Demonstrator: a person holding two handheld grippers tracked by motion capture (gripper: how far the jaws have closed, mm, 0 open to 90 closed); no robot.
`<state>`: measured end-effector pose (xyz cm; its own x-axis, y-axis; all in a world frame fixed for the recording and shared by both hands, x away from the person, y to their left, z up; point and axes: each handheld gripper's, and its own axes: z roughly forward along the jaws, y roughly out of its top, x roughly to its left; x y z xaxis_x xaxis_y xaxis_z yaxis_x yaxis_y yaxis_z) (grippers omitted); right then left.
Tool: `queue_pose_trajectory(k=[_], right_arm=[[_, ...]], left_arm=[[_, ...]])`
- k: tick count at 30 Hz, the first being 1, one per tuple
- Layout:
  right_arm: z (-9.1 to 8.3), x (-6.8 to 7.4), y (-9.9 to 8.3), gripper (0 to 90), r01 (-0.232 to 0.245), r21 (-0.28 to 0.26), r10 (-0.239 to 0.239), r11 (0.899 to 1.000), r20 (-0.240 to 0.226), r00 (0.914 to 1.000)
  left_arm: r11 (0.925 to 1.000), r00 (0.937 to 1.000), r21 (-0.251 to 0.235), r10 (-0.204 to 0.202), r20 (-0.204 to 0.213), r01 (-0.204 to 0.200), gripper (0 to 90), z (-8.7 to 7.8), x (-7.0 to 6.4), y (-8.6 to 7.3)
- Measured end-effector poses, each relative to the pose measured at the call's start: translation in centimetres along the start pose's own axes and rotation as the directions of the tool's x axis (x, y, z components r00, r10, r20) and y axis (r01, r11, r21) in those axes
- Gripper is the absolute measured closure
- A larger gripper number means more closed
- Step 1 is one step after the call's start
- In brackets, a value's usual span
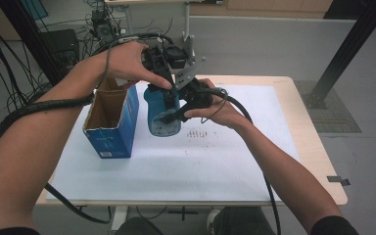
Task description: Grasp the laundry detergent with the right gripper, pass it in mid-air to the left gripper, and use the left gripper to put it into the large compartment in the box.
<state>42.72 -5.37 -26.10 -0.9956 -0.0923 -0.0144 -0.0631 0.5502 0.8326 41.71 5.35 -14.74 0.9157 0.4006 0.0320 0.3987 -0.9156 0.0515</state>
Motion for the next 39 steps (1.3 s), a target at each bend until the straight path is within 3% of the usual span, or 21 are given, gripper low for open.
queue_pose_trajectory(k=[6, 9, 18, 23, 27, 29, 39], right_arm=[[-0.07, 0.17, -0.02, 44.1, -0.019, 0.014, 0.019, 1.000, 0.000, 0.9998], [0.12, -0.01, -0.01, 44.1, 0.013, -0.008, -0.013, 1.000, 0.003, 0.9999], [0.25, 0.05, -0.04, 44.0, 0.015, -0.004, -0.015, 1.000, 0.004, 0.9999], [-0.05, 0.23, -0.07, 44.0, -0.017, 0.010, 0.017, 1.000, 0.000, 0.9999], [-0.11, 0.20, -0.09, 44.0, -0.012, 0.008, 0.012, 1.000, 0.000, 0.9999], [-0.06, 0.02, -0.07, 44.0, 0.015, -0.006, -0.015, 1.000, 0.007, 0.9999], [-0.25, 0.14, -0.10, 44.0, -0.001, 0.003, 0.001, 1.000, 0.002, 1.0000]], left_arm=[[1.0000, 1.0000, 0.006, 0.001, 0.006, -0.001, 4.4, 0.07, -0.02, 0.05], [1.0000, 0.9999, -0.006, 0.001, 0.014, -0.001, 4.5, -0.06, -0.07, 0.07], [1.0000, 1.0000, -0.002, 0.001, 0.007, -0.001, 4.5, -0.01, -0.11, 0.12], [1.0000, 0.9999, 0.006, 0.005, 0.011, -0.006, 4.5, 0.06, -0.14, 0.18], [1.0000, 0.9999, -0.004, 0.008, 0.012, -0.008, 4.4, -0.04, -0.19, 0.27], [0.9999, 0.9999, -0.005, 0.010, 0.007, -0.010, 4.5, -0.04, -0.23, 0.32], [0.9999, 0.9999, -0.004, 0.013, 0.011, -0.013, 4.5, -0.14, -0.33, 0.50]])
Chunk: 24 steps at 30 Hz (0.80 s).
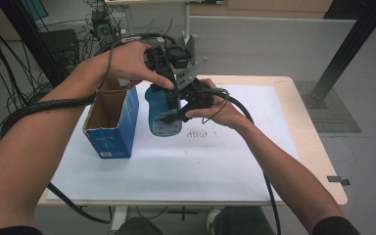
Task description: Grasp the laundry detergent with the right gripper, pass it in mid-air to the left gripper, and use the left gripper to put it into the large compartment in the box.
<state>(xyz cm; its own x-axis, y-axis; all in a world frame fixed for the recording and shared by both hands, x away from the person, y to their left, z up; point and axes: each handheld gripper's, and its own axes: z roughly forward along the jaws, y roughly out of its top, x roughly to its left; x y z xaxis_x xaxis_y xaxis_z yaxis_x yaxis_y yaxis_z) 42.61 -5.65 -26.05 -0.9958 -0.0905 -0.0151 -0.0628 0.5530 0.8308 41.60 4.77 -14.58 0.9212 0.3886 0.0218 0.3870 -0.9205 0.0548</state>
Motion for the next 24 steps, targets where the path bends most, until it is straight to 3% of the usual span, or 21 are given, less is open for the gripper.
queue_pose_trajectory(k=[1, 10, 12, 14, 18, 24], right_arm=[[0.12, -0.18, 0.03, 44.0, 0.027, -0.017, -0.027, 0.999, 0.003, 0.9996], [0.08, -0.20, -0.03, 44.0, 0.027, -0.013, -0.026, 1.000, 0.008, 0.9996], [-0.04, -0.08, -0.06, 44.0, 0.006, -0.002, -0.006, 1.000, 0.007, 1.0000], [0.01, -0.22, -0.07, 44.0, 0.024, -0.013, -0.024, 1.000, 0.013, 0.9996], [-0.04, -0.08, -0.04, 44.0, 0.006, -0.006, -0.006, 1.000, 0.008, 0.9999], [0.10, -0.15, 0.02, 44.0, 0.024, -0.013, -0.024, 1.000, 0.012, 0.9996]], left_arm=[[1.0000, 1.0000, -0.001, 0.000, -0.001, 0.000, 4.5, 0.02, -0.01, 0.02], [1.0000, 1.0000, -0.004, 0.002, -0.005, -0.002, 4.5, -0.12, -0.07, 0.03], [1.0000, 1.0000, 0.000, 0.001, -0.007, -0.001, 4.6, -0.23, -0.06, -0.02], [1.0000, 0.9999, -0.004, 0.002, -0.010, -0.002, 4.6, -0.32, -0.09, -0.09], [1.0000, 0.9998, -0.008, 0.005, -0.019, -0.005, 4.7, -0.45, -0.27, -0.11], [0.9999, 0.9998, -0.008, 0.006, -0.021, -0.006, 4.6, -0.48, -0.31, -0.16]])
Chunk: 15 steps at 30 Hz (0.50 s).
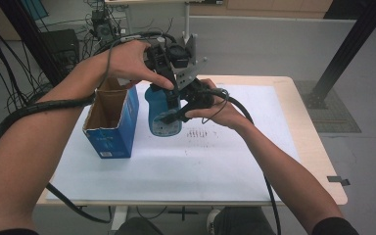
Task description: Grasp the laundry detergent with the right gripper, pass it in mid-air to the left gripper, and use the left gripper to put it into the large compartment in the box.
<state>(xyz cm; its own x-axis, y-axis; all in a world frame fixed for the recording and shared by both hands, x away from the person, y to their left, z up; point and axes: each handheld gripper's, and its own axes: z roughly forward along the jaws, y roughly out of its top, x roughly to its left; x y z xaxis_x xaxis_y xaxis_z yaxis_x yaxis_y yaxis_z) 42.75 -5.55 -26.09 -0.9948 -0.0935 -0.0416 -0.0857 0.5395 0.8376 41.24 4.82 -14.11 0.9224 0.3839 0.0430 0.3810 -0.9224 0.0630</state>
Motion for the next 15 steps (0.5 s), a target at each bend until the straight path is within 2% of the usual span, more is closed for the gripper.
queue_pose_trajectory(k=[2, 15], right_arm=[[-0.08, 0.16, 0.01, 44.0, -0.019, 0.008, 0.019, 1.000, -0.004, 0.9998], [-0.10, 0.12, 0.08, 44.0, -0.017, 0.004, 0.017, 1.000, -0.001, 0.9998]], left_arm=[[1.0000, 1.0000, -0.003, -0.003, -0.002, 0.003, 4.6, -0.01, 0.01, -0.09], [1.0000, 1.0000, -0.002, -0.002, -0.003, 0.002, 4.8, -0.02, 0.04, -0.22]])
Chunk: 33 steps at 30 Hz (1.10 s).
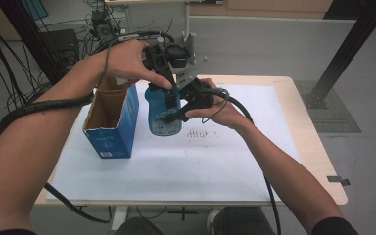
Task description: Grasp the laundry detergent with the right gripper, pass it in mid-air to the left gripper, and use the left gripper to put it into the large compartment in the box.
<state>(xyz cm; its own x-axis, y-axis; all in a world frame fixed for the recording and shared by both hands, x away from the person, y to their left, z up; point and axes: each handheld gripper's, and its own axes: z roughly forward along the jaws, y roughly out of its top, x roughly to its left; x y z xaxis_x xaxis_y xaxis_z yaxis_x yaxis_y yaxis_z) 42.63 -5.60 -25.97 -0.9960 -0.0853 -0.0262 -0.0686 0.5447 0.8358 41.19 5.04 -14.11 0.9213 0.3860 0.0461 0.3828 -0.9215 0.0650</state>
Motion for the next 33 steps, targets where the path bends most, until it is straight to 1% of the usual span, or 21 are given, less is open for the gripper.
queue_pose_trajectory(k=[1, 2, 7, 8, 10, 12, 13, 15, 22, 26, 31, 32, 33], right_arm=[[0.01, 0.03, 0.00, 44.0, -0.003, 0.002, 0.003, 1.000, -0.002, 1.0000], [0.10, -0.14, 0.00, 44.0, 0.020, -0.010, -0.020, 1.000, 0.001, 0.9998], [0.07, -0.09, 0.02, 43.9, 0.014, -0.017, -0.014, 1.000, 0.000, 0.9999], [-0.01, 0.00, 0.02, 43.9, 0.004, -0.010, -0.004, 1.000, 0.001, 1.0000], [-0.01, -0.06, 0.05, 43.9, 0.015, -0.016, -0.014, 1.000, 0.003, 0.9999], [-0.04, -0.04, 0.04, 43.9, 0.017, -0.018, -0.017, 1.000, 0.004, 0.9998], [-0.08, 0.03, 0.04, 43.9, 0.009, -0.013, -0.009, 1.000, 0.001, 1.0000], [-0.03, -0.02, 0.07, 43.9, 0.023, -0.021, -0.023, 1.000, 0.005, 0.9997], [-0.02, 0.05, 0.15, 43.9, 0.019, -0.024, -0.019, 1.000, -0.001, 0.9998], [-0.08, 0.05, 0.11, 43.9, 0.023, -0.021, -0.023, 0.999, 0.001, 0.9997], [-0.21, 0.06, 0.09, 43.9, 0.025, -0.024, -0.025, 0.999, 0.001, 0.9997], [-0.25, 0.06, 0.08, 43.9, 0.022, -0.025, -0.022, 0.999, -0.001, 0.9998], [-0.27, 0.08, 0.08, 43.9, 0.019, -0.025, -0.019, 1.000, -0.002, 0.9998]], left_arm=[[1.0000, 1.0000, 0.010, 0.002, -0.001, -0.002, 4.8, -0.03, 0.01, 0.03], [1.0000, 1.0000, 0.008, 0.003, -0.005, -0.002, 4.8, 0.04, 0.00, 0.00], [1.0000, 1.0000, 0.009, 0.003, 0.004, -0.003, 4.8, 0.04, 0.00, -0.05], [1.0000, 1.0000, 0.004, 0.003, 0.003, -0.003, 4.9, 0.05, -0.01, -0.07], [1.0000, 1.0000, 0.001, 0.000, 0.001, 0.000, 4.9, 0.04, -0.04, -0.06], [1.0000, 1.0000, 0.009, 0.002, 0.001, -0.002, 4.9, 0.03, -0.05, -0.01], [0.9999, 1.0000, 0.011, 0.004, -0.001, -0.004, 4.9, 0.03, -0.07, 0.02], [1.0000, 1.0000, 0.009, 0.005, -0.001, -0.005, 5.0, 0.01, -0.09, 0.07], [0.9996, 0.9999, 0.024, 0.013, -0.006, -0.013, 5.0, -0.05, -0.11, 0.19], [0.9999, 1.0000, 0.015, 0.005, -0.006, -0.005, 5.1, -0.10, -0.12, 0.18], [0.9999, 0.9999, 0.011, 0.011, -0.007, -0.011, 5.3, -0.08, -0.30, 0.31], [0.9997, 0.9998, 0.017, 0.017, -0.009, -0.017, 5.3, -0.10, -0.27, 0.34], [0.9998, 0.9999, 0.015, 0.014, -0.009, -0.014, 5.3, -0.10, -0.30, 0.35]])
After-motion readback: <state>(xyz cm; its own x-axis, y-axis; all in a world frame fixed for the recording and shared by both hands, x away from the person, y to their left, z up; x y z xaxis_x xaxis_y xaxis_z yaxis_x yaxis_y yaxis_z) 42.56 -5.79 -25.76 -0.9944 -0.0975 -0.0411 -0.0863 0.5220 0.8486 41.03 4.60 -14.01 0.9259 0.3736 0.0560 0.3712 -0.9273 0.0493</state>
